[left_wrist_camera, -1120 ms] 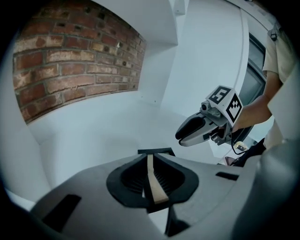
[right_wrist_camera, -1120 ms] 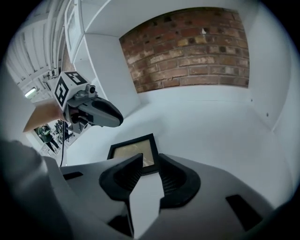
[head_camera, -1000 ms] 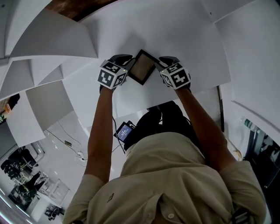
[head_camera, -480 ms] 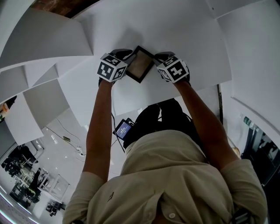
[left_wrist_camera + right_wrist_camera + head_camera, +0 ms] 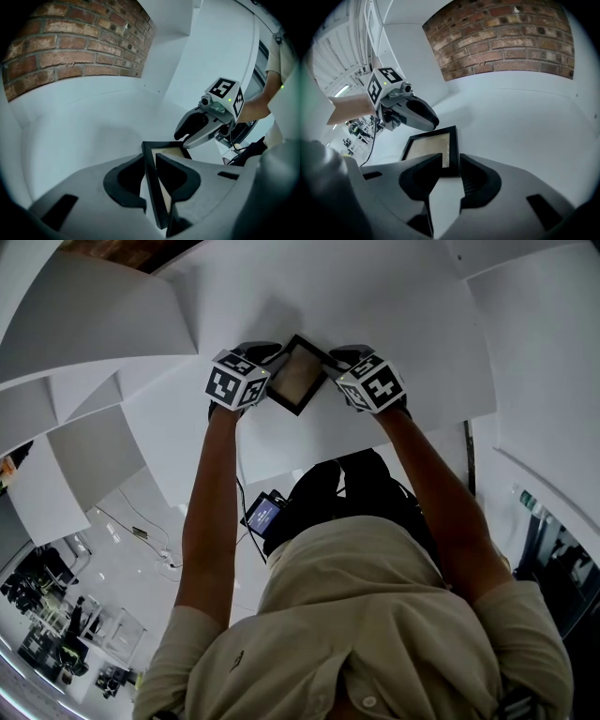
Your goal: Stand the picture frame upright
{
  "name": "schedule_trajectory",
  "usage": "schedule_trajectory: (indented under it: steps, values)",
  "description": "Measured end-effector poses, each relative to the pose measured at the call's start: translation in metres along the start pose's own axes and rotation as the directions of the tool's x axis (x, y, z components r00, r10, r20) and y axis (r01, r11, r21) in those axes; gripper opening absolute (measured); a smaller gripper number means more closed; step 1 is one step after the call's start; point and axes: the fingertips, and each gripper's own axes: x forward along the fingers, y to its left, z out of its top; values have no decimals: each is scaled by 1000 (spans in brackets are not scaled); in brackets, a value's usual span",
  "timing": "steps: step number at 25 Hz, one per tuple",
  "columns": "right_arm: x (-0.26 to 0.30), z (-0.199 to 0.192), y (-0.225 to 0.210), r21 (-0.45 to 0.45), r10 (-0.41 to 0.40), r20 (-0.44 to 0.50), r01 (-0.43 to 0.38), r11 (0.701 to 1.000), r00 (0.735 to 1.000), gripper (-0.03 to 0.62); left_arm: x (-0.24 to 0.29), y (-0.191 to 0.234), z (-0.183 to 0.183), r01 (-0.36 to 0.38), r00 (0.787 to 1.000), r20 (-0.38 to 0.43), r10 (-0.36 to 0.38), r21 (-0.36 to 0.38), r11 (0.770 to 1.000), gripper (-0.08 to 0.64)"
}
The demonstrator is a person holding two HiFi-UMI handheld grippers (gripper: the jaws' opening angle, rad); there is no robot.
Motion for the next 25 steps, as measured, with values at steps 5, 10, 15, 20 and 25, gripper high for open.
schedule_trajectory:
  steps: [5,10,15,20,25]
  values:
    - [8,-5,-2,-4,-31,-15,31,1000,999,92,2,0,-1,4,1000,1,-4,-8,1000,55]
    - [5,1,-3,-47,-33,-3,32,998,999,54,0,-1,-1,13,1000,7,-13,-3,1000,55]
    - [-8,24,4,-196,-52,52,61,979,997,51,-12,3,3,24,998,50,-24,-11,1000,55]
    - [-26,49,19,-405,-63,106,101,909,992,49,-30,3,18,63,983,175,-53,-53,997,75]
    - [-39,65,37,-587,-55,143,129,800,988,48,-45,-4,26,122,961,254,-106,-48,991,101]
